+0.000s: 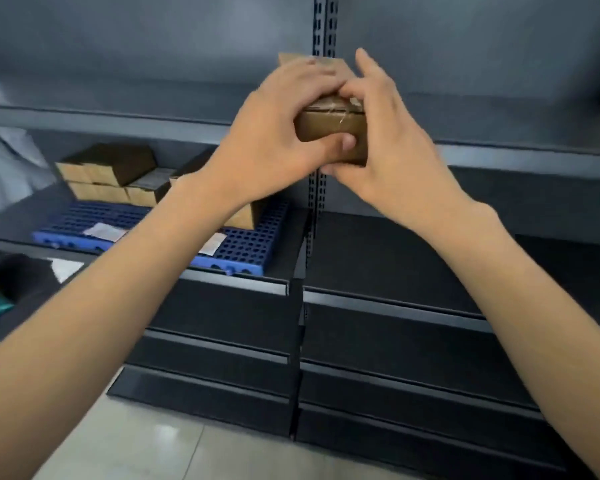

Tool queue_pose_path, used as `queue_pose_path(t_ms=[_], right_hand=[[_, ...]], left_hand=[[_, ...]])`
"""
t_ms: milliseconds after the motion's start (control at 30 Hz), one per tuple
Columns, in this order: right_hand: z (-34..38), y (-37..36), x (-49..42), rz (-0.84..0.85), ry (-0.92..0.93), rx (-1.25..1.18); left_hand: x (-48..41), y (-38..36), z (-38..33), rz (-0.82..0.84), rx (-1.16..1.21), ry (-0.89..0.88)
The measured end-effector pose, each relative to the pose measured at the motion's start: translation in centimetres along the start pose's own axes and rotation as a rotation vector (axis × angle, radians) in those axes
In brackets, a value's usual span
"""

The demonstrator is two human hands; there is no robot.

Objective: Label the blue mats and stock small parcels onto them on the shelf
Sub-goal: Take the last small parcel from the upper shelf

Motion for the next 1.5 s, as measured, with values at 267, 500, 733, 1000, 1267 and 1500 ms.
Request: queue_pose_path(t_ms=[267,500,733,1000,1267,1500], right_hand=[[17.8,-15.2,0.6,0.147,0.093,-0.112],[24.0,-26.9,-2.2,0.280,0.065,-0.190],[22.6,-36.0,-8.2,0.271,-0.049,-0.110],[20.7,-43.9,-15.0,0.208,-0.200,-0.126],[17.4,-45.2,-18.7,0.170,-0.343,0.076],[14.5,-49.1,-21.6,0.337,-0.459,0.117]], left_hand=[[18.0,12.9,11.2,-0.032,-0.026,0.271],[25.4,17.0,21.7,0.037,-0.052,0.440],[25.1,16.7,33.1,0.078,-0.087,0.508],[21.5,16.6,44.4,0.174,0.042,0.532],[19.2,15.5,50.8,0.263,0.045,0.393],[16.9,18.4,60.5,0.388,-0.304,0.301]])
Point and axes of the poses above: each hand's wrist, its own x-axis away from the middle knuckle, its own y-axis out of the back of the hand, z = x × y, the point moved 9 cm from there along -x, towards the middle knuckle, and after that the axes turned 4 degrees about x, right-handed, at the moved point
